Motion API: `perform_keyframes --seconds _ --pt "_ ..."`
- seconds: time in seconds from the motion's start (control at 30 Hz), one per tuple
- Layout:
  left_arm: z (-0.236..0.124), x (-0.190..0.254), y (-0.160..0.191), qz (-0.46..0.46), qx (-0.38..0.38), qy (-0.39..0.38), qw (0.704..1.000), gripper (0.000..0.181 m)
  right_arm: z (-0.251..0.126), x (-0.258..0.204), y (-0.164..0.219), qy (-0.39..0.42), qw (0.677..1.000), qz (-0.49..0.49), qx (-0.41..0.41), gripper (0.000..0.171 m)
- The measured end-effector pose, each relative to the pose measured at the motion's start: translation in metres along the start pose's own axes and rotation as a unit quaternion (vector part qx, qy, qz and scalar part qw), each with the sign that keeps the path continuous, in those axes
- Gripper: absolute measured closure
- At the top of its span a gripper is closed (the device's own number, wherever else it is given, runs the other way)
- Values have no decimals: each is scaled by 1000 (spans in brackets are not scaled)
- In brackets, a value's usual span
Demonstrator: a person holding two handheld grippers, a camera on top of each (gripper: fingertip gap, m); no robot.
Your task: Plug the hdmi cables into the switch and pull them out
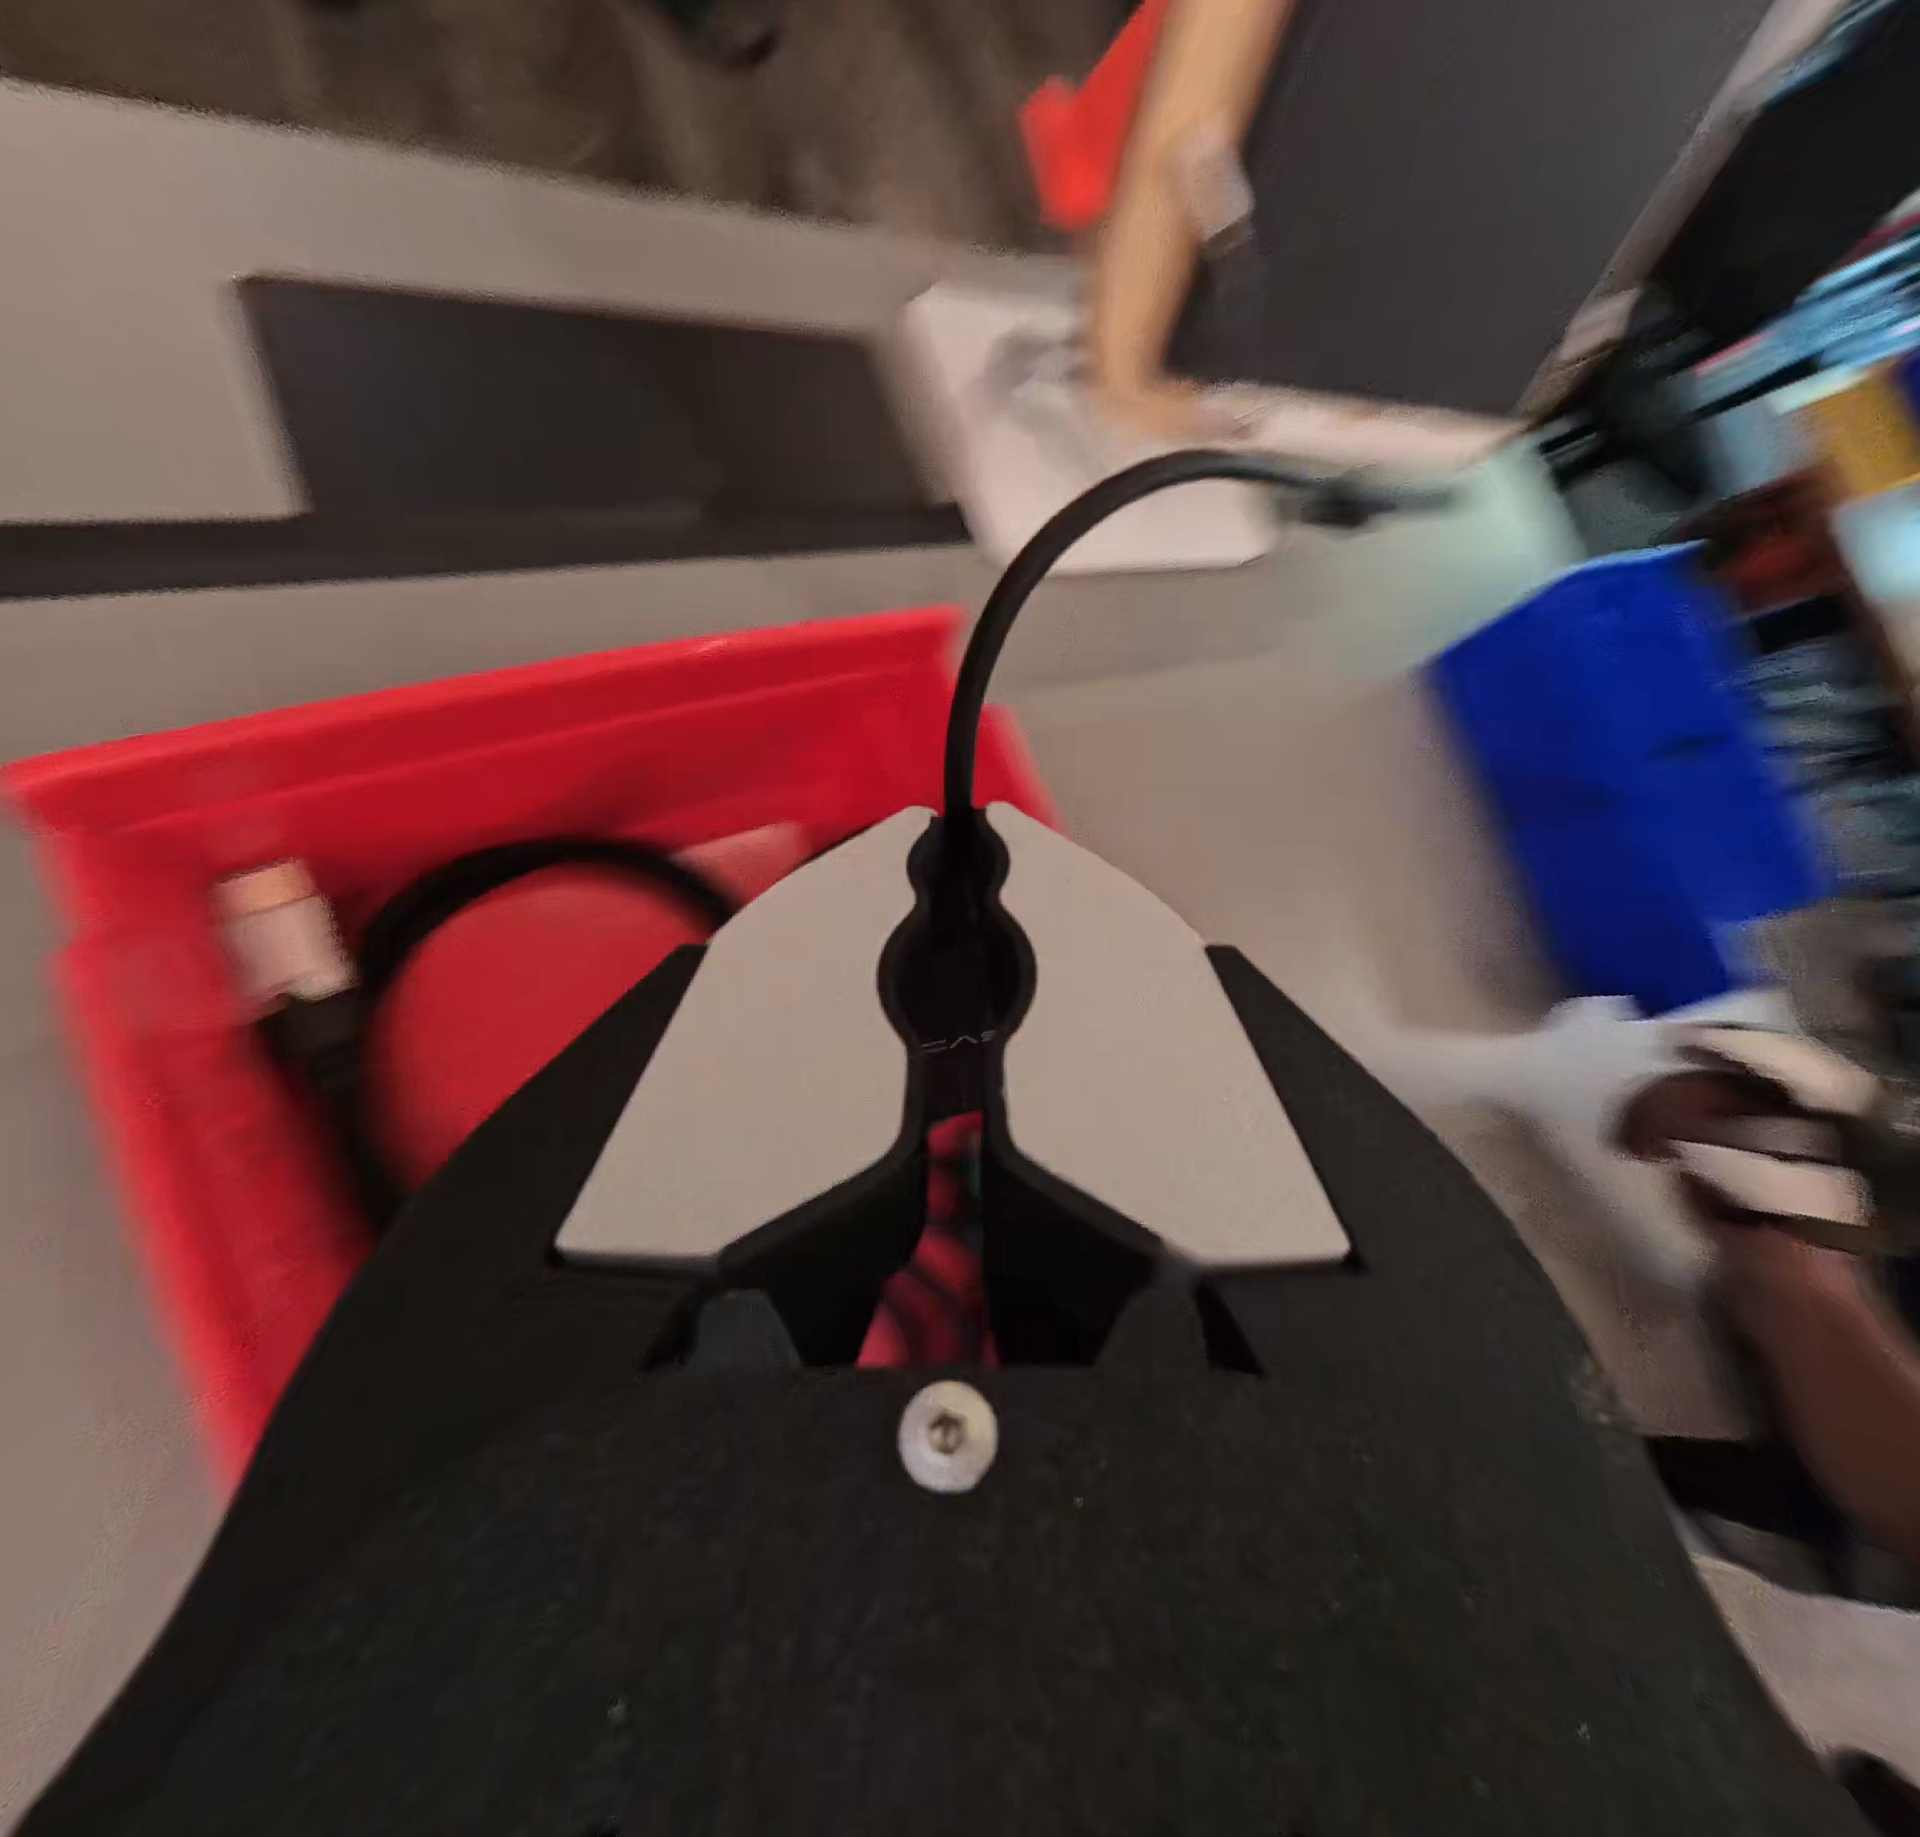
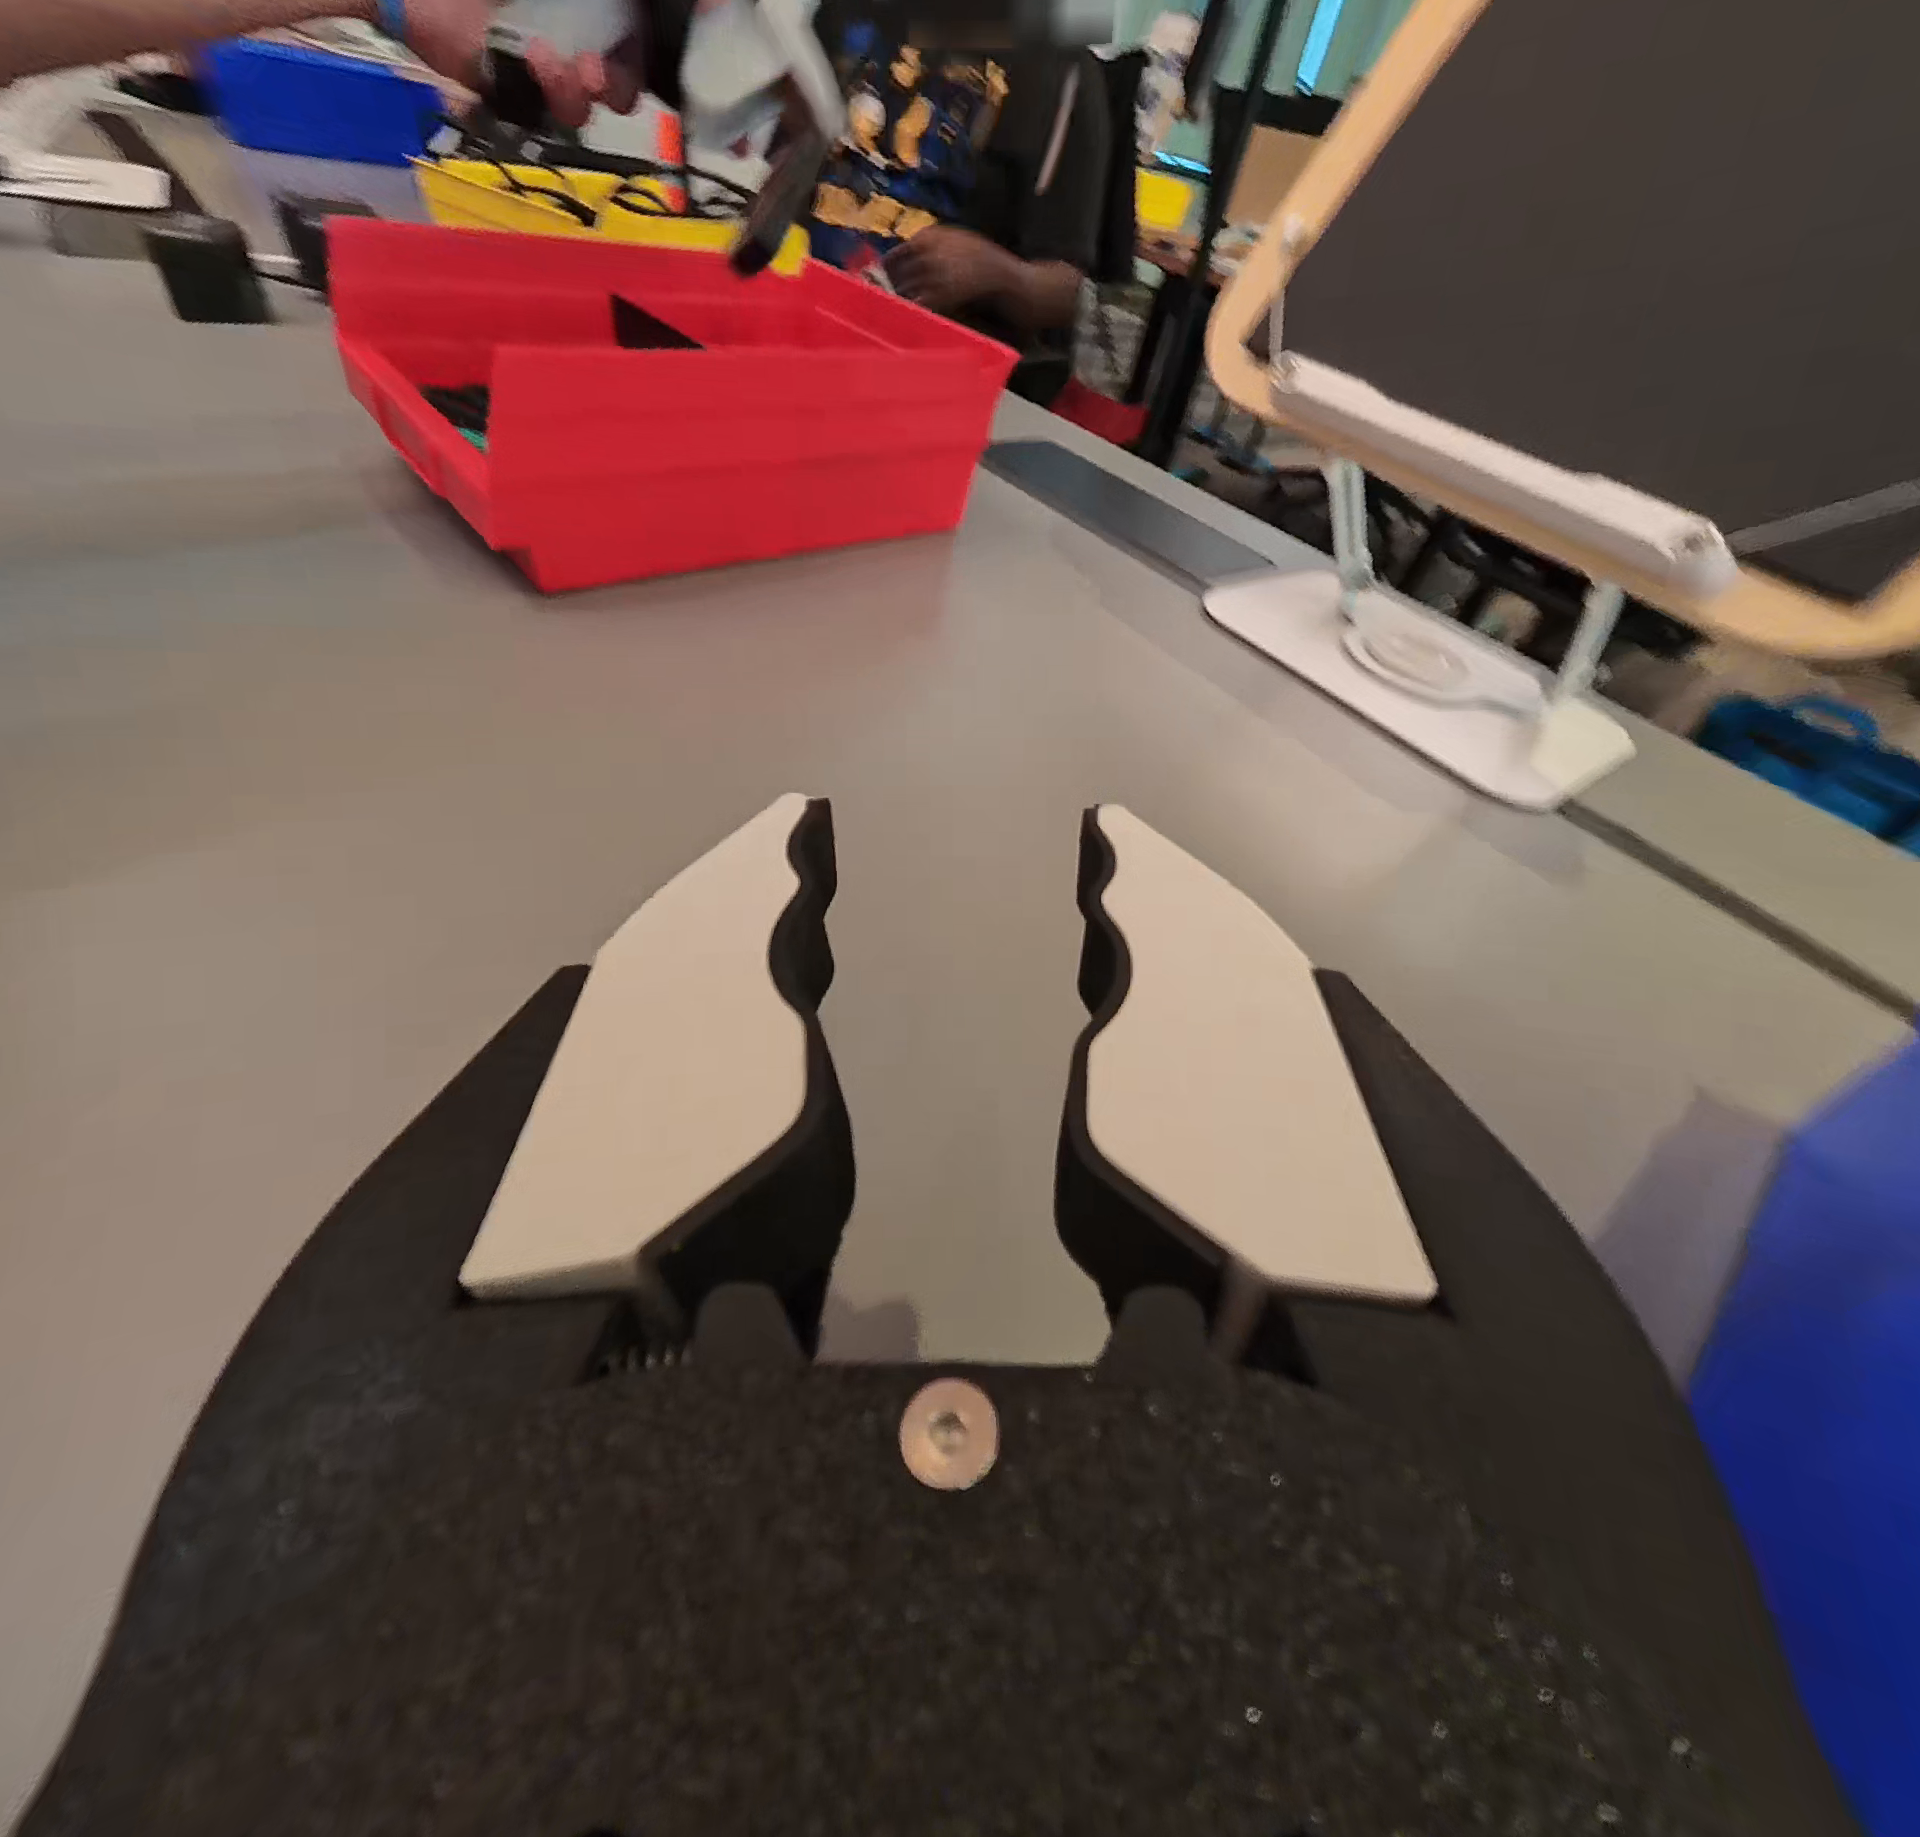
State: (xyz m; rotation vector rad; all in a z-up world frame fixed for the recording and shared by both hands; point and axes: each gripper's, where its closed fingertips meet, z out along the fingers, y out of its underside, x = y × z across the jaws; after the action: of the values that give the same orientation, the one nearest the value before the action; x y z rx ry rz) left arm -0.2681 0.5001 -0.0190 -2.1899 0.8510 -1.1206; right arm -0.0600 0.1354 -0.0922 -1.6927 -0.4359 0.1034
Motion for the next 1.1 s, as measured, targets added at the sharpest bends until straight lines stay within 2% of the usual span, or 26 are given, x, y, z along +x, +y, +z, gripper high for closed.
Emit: perform_keyframes --seconds 0.07,0.2,0.37,0.5,0.6,0.7,0.77,0.9,0.97,1.0,1.1 --pt "-10 45 -14 -27 57 114 992 177 11 1 -9 -13 1000 -19 12 126" --pt "-21 125 -23 -67 119 293 946 177 35 1 -35 -33 997 -59 44 126" --pt "-2 213 -11 -137 128 464 866 177 63 0 -77 -33 990 -84 104 123" --pt "31 271 8 -217 108 557 794 177 69 11 -100 -13 985 -92 145 116" --pt "58 302 23 -283 85 607 737 178 56 25 -110 11 977 -122 176 117" --pt "88 321 41 -320 71 623 710 178 43 38 -109 30 973 -155 170 119" --pt "111 328 54 -347 54 620 702 177 34 44 -110 42 970 -169 172 122" --pt "143 333 75 -364 30 593 718 178 26 51 -104 54 968 -194 151 135" --pt "149 335 81 -345 23 574 742 178 30 58 -92 68 970 -201 114 140" --pt "153 335 82 -331 25 557 761 178 32 61 -87 75 972 -200 97 147" --pt "157 332 83 -289 30 516 806 178 32 70 -81 106 973 -188 76 152"
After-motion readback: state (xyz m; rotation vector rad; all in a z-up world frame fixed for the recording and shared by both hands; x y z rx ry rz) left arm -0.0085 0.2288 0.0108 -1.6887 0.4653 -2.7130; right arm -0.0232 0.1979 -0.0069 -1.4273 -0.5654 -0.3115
